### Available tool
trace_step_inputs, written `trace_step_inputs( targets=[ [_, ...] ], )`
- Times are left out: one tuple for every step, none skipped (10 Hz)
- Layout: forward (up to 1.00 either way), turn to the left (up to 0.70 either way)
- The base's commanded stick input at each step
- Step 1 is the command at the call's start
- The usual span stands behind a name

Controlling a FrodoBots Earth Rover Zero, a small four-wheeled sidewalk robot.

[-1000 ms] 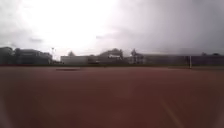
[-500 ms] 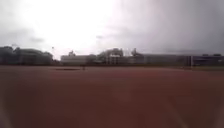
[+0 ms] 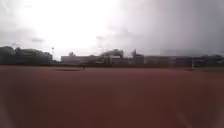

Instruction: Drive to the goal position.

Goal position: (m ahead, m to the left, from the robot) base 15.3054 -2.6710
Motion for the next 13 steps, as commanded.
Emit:
trace_step_inputs(
  targets=[
    [0.5,0.0],
    [0.5,0.0],
    [0.5,0.0],
    [0.5,0.0],
    [0.5,0.0],
    [0.5,0.0],
    [0.5,0.0],
    [0.5,0.0],
    [0.5,0.0],
    [0.5,0.0],
    [0.5,0.0],
    [0.5,0.0],
    [0.5,0.0]
  ],
)
